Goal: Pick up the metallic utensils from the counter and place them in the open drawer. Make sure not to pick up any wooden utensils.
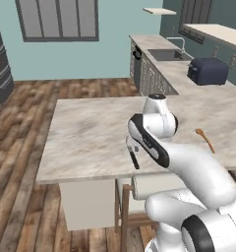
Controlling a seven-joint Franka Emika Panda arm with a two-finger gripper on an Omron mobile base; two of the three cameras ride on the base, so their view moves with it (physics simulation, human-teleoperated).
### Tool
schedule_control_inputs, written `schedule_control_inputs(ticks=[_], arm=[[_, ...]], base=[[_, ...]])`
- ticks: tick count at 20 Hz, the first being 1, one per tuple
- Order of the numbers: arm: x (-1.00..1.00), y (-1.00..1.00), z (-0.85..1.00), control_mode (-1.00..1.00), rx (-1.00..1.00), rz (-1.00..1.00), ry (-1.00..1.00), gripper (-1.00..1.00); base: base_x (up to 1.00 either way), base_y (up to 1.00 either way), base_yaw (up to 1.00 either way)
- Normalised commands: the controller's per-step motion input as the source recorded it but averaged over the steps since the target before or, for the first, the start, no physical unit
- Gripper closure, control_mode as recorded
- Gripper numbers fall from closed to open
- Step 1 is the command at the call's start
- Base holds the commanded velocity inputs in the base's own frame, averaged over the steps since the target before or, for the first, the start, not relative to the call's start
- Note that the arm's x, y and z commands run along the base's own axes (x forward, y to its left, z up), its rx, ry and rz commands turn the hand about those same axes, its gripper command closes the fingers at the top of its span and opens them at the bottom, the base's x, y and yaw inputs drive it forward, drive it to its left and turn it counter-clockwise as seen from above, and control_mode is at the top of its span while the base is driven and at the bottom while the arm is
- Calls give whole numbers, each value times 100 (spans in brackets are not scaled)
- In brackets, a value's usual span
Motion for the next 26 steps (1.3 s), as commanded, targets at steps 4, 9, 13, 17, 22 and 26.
schedule_control_inputs(ticks=[4, 9, 13, 17, 22, 26], arm=[[97, 1, 0, -100, -14, 2, 21, -100], [64, -19, -40, -100, -3, 0, 13, -100], [0, -16, -59, -100, 4, 0, 7, -100], [0, 0, -58, -100, 7, 1, -5, -100], [-3, 0, -18, -100, 0, 0, -2, -100], [-11, 5, -4, -100, 0, 0, -4, -100]], base=[[0, 0, 0], [0, 0, 0], [0, 0, 0], [0, 0, 0], [0, 0, 0], [0, 0, 0]])
